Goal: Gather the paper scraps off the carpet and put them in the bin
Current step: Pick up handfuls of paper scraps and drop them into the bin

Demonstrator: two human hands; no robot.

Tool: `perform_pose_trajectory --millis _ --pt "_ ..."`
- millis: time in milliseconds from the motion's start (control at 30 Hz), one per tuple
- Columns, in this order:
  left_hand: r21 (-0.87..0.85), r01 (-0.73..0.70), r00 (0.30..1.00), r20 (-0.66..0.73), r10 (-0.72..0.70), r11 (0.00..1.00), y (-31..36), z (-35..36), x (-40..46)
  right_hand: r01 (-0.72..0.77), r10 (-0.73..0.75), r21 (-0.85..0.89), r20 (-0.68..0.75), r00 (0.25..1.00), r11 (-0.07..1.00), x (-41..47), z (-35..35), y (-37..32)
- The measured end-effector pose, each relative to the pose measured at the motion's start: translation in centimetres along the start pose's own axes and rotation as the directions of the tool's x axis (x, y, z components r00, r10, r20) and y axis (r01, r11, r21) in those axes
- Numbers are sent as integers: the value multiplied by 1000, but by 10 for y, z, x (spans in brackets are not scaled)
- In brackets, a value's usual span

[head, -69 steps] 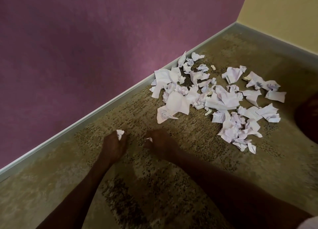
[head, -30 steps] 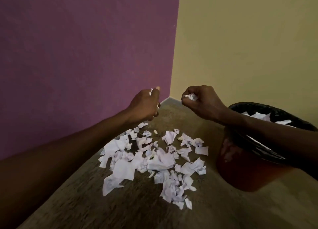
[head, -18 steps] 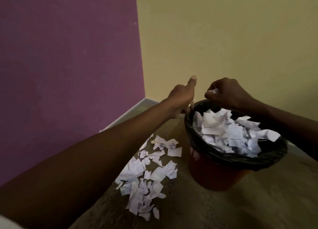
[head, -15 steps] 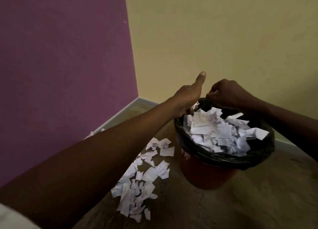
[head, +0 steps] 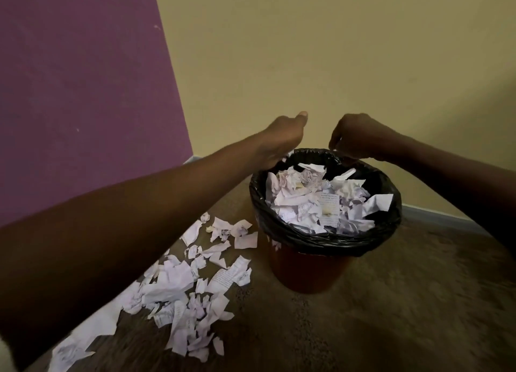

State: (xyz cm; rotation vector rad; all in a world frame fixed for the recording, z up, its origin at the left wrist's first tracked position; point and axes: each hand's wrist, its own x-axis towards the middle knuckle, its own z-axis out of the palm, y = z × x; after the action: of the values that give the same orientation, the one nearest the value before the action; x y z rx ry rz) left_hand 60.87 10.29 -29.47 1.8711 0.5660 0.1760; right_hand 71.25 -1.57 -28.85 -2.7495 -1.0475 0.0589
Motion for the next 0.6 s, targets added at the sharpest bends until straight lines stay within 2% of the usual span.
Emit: perform_pose_trajectory --millis 100,167,233,300,333,367,467,600 --pt "-20 -76 982 -177 71 997 -12 -26 5 120 -119 -3 -149 982 993 -1 3 -20" --pt "-232 -59 979 -203 11 971 -22 -44 4 197 -192 0 -214 958 980 -3 5 -40" --pt "-562 -5 983 -153 -98 827 -29 -59 -5 245 -230 21 -272 934 969 -2 10 -61" --pt "-740 38 971 -130 -199 672 -38 -67 -8 255 -210 118 -306 929 960 -2 11 -82" --pt "-776 60 960 -129 -250 628 -40 -68 -6 249 -185 167 -327 927 954 -2 10 -91" --pt "-794 95 953 -102 -286 600 -40 -69 -5 242 -159 204 -355 921 948 -1 10 -99" --pt "-691 188 951 -49 -305 698 -40 -69 7 198 -93 242 -388 917 950 2 6 -112" --pt "-640 331 942 267 -203 694 -38 -56 15 21 12 144 -226 974 989 11 6 -103"
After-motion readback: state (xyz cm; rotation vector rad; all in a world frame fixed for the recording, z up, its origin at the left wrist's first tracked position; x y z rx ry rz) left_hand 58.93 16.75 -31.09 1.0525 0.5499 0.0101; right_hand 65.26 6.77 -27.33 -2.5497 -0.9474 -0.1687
